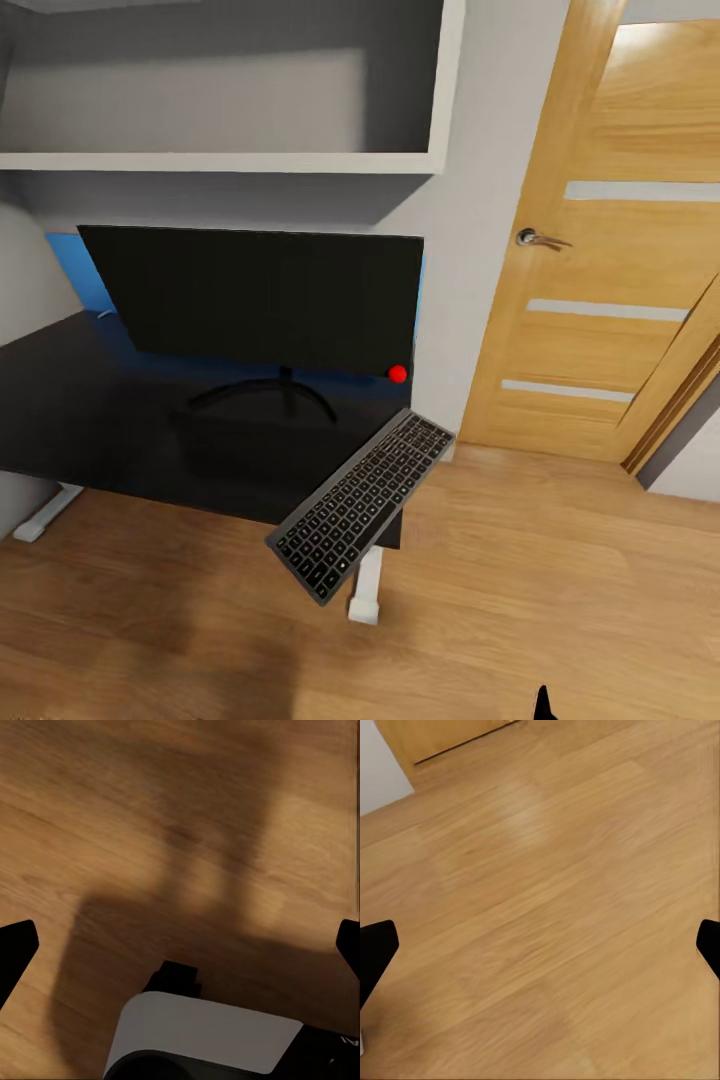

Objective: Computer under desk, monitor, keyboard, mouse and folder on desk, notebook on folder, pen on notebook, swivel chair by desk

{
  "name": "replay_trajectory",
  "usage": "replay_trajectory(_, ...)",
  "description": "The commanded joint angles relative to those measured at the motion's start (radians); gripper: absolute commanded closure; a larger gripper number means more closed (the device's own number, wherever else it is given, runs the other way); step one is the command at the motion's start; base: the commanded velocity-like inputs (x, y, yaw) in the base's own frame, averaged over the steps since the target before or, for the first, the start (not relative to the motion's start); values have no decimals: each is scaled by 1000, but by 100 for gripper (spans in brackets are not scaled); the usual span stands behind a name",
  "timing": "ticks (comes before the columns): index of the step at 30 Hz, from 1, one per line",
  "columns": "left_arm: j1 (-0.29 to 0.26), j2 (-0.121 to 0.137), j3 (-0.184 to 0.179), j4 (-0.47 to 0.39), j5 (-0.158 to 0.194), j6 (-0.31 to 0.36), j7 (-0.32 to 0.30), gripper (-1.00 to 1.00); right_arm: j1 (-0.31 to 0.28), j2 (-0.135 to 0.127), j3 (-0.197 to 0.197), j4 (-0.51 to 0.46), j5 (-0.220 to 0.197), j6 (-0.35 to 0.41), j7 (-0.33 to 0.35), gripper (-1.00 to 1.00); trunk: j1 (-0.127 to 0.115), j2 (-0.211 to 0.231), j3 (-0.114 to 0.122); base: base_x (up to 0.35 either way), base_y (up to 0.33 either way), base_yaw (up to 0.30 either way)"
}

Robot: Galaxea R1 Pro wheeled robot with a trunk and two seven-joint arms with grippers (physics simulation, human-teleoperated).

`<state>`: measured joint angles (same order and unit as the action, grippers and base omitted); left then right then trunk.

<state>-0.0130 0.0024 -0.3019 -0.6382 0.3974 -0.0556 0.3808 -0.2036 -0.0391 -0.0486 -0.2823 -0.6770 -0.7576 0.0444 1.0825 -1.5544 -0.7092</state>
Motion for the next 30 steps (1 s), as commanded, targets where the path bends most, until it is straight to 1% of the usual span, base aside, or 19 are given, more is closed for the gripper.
replay_trajectory(1, -1, 1, -6, 0, 11, -6, 7, -100, 0, 1, -4, 1, -3, -9, 5, -100, 0, 0, 0, 0, -169, 149)
replay_trajectory(8, -1, 1, -6, 0, 11, -9, 7, -100, 0, 4, -3, 3, -4, -20, 5, -100, 0, 0, 7, 7, -38, 185)
replay_trajectory(16, -1, -1, -6, 6, 9, -8, 7, -100, 0, 7, -2, 5, -3, -20, 6, -100, 0, 0, 10, 197, -180, 235)
replay_trajectory(23, -1, 1, -6, 6, 9, -9, 7, -100, 0, 7, -1, 6, -1, -20, 6, -100, 0, 0, 10, 46, -60, 276)
replay_trajectory(30, -1, 0, -6, 6, 9, -6, 7, -100, 0, 7, 1, 6, 0, -20, 6, -100, 0, 0, 10, 146, -218, 279)
